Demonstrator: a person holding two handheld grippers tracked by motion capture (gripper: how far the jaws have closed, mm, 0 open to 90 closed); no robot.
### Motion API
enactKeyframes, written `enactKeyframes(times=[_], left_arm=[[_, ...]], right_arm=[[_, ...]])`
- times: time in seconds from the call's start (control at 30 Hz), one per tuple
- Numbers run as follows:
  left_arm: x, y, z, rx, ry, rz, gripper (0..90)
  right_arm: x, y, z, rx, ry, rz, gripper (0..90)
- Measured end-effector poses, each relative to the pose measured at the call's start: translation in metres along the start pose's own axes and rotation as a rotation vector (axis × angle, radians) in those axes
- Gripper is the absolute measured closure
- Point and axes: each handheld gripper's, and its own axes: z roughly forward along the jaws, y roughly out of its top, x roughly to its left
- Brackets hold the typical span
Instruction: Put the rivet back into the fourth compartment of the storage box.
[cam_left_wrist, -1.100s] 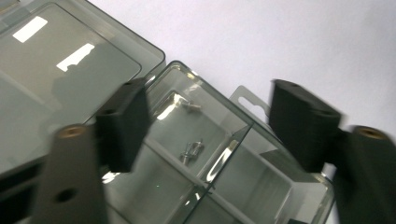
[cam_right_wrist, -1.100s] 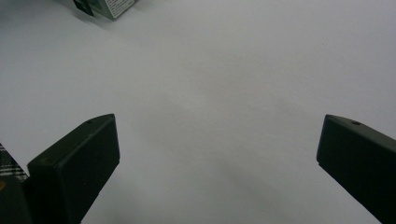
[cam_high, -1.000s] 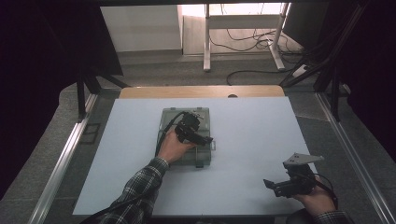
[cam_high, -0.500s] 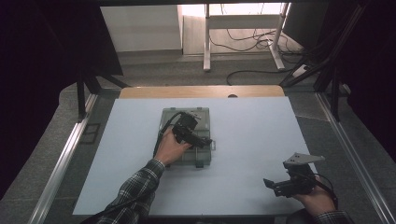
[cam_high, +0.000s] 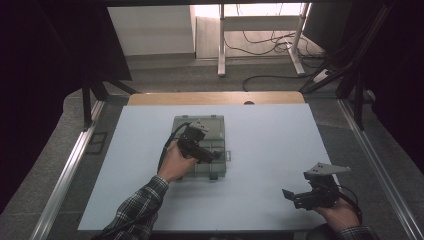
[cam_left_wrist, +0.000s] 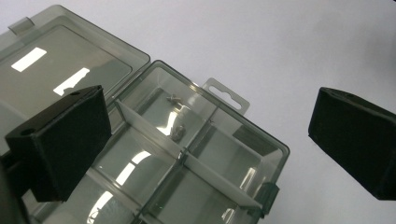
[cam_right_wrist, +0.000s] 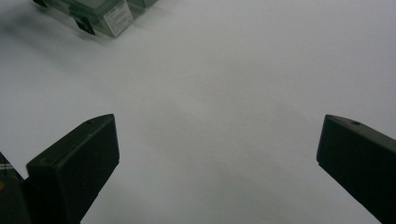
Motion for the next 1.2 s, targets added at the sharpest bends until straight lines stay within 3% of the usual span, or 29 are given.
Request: enactKeyframes(times=[0.27,0.7,1.2], left_arm=[[0.002,-0.008,-0.009,-0.022,0.013,0.0,0.0],[-0.001,-0.021,-0.024,-0.039,0.049,0.036,0.0],[-0.01,-0.031,-0.035,-0.071,0.045,0.054,0.0]], right_arm=[[0.0,0.0,-0.001,-0.012,0.001,0.0,0.0],[0.0,0.0,-0.002,-0.02,-0.002,0.001,0.0],[-0.006,0.0,-0.005,-0.053,0.003,0.018,0.0]])
